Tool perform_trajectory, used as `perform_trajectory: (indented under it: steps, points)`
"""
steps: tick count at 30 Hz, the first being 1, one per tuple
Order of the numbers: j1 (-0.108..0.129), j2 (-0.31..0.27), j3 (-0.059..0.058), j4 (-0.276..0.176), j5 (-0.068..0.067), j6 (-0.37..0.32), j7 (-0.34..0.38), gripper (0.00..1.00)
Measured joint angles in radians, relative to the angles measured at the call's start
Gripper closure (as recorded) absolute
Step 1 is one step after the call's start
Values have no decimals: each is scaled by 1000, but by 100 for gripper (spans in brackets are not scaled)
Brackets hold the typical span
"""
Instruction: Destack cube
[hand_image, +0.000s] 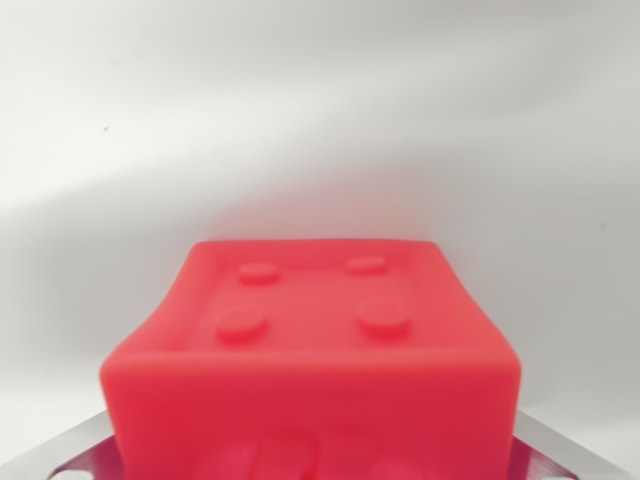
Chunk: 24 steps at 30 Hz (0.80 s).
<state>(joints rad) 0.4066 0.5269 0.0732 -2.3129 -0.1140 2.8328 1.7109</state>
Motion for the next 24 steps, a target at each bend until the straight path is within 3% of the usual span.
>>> perform_trajectory:
  steps: [1,24]
  points:
    - [0,0,0,0,0,0,0,0]
    - [0,0,-1,1,0,1,0,0]
